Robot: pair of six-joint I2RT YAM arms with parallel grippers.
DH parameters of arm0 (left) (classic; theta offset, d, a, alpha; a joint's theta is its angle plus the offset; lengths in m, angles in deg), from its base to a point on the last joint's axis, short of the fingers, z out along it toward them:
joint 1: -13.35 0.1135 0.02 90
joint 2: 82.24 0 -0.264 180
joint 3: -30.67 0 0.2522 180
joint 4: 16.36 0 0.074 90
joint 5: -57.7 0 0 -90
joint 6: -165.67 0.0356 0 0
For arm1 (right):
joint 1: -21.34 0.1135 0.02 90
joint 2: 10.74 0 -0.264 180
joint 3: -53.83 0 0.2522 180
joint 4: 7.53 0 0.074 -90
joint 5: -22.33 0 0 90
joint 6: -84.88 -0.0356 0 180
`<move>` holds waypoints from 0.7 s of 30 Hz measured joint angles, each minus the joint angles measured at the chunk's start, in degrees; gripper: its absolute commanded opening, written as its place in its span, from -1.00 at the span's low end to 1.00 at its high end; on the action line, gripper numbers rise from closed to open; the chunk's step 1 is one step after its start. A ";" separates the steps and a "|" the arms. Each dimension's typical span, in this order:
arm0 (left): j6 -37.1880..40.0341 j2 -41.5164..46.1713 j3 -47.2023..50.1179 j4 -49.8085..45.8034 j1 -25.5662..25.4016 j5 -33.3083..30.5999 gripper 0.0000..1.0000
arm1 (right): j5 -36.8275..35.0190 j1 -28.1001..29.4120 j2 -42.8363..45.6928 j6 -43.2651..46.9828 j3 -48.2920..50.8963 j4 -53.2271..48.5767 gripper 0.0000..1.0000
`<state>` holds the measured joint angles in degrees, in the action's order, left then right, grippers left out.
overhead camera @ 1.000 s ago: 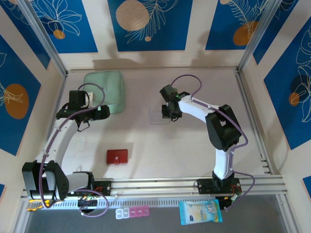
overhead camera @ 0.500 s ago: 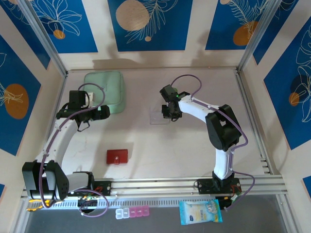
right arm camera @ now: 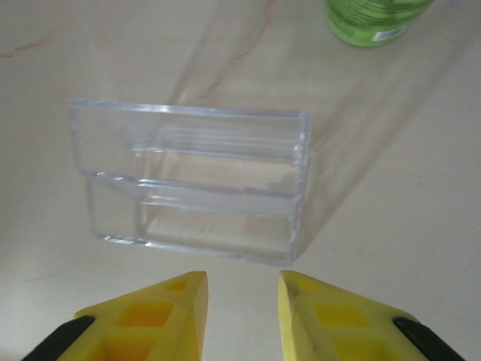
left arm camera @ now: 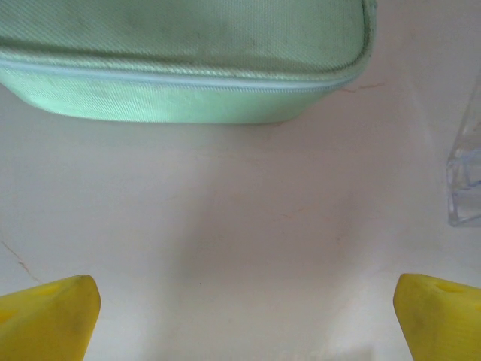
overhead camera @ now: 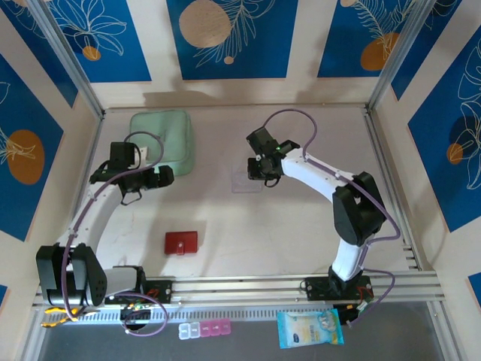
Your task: Take the credit cards out of the card holder
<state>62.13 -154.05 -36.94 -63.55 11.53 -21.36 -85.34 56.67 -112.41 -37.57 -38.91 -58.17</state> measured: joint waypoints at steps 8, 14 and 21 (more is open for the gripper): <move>-5.49 -0.28 4.79 -0.48 -5.55 4.79 0.96 | 4.35 4.63 3.02 -0.26 4.15 0.79 -0.29; -9.68 -0.26 11.17 0.15 -8.59 6.05 0.93 | 13.73 10.99 5.60 -0.22 10.14 5.66 -0.31; -15.23 0.09 16.46 2.08 -8.57 6.64 0.83 | 20.06 24.22 3.80 -0.09 10.45 13.05 -0.42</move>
<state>46.90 -153.97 -20.48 -61.47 2.96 -14.72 -65.27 80.89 -108.61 -37.65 -28.46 -45.12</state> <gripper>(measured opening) 0.928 0.297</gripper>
